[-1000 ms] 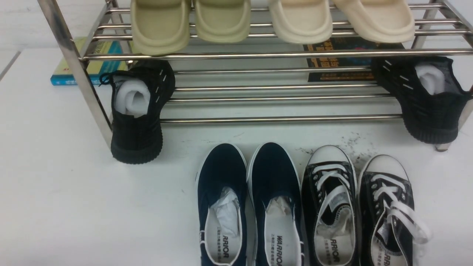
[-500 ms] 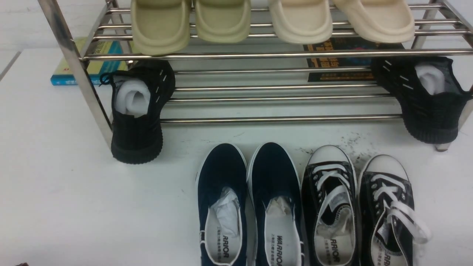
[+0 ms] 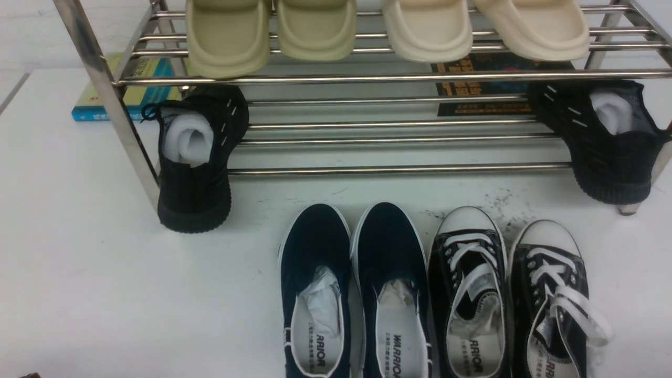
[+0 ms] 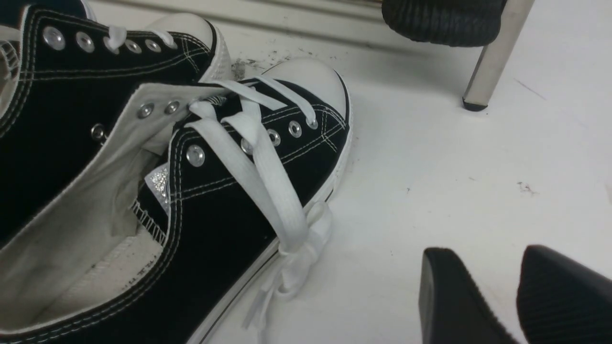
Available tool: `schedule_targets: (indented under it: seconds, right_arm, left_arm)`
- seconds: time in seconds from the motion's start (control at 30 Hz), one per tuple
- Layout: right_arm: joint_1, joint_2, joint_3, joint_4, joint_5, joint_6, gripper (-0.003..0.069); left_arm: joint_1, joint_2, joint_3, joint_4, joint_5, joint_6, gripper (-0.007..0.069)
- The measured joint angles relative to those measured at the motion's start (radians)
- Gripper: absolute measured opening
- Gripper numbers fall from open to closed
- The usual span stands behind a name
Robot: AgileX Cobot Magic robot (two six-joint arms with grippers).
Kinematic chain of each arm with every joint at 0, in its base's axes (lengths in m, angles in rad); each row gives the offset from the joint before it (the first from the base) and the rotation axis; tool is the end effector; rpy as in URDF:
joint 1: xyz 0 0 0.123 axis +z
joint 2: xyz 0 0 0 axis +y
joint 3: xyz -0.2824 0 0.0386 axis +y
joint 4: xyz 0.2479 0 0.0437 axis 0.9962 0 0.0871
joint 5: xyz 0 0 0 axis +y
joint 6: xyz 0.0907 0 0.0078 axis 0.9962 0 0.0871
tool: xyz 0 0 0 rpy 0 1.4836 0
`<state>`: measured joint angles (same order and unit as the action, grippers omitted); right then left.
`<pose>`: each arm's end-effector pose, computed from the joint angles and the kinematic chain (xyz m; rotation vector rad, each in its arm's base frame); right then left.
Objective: Take the shoes off the shelf with your hand on the white table.
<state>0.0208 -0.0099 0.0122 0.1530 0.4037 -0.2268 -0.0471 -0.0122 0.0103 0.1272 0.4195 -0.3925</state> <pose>0.0515 0.0065 0.1737 -0.1415 1.8795 0.0119 0.0512 0.0023 0.1730 -0.2523 1.8845 -0.1707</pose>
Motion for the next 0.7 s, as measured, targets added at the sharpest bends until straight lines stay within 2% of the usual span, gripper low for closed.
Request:
schedule_targets:
  seconds: [0.7]
  right_arm:
    - [0.000,0.000,0.000,0.000,0.000,0.000,0.0240]
  left_arm:
    - [0.000,0.000,0.000,0.001,-0.001,0.000,0.0088]
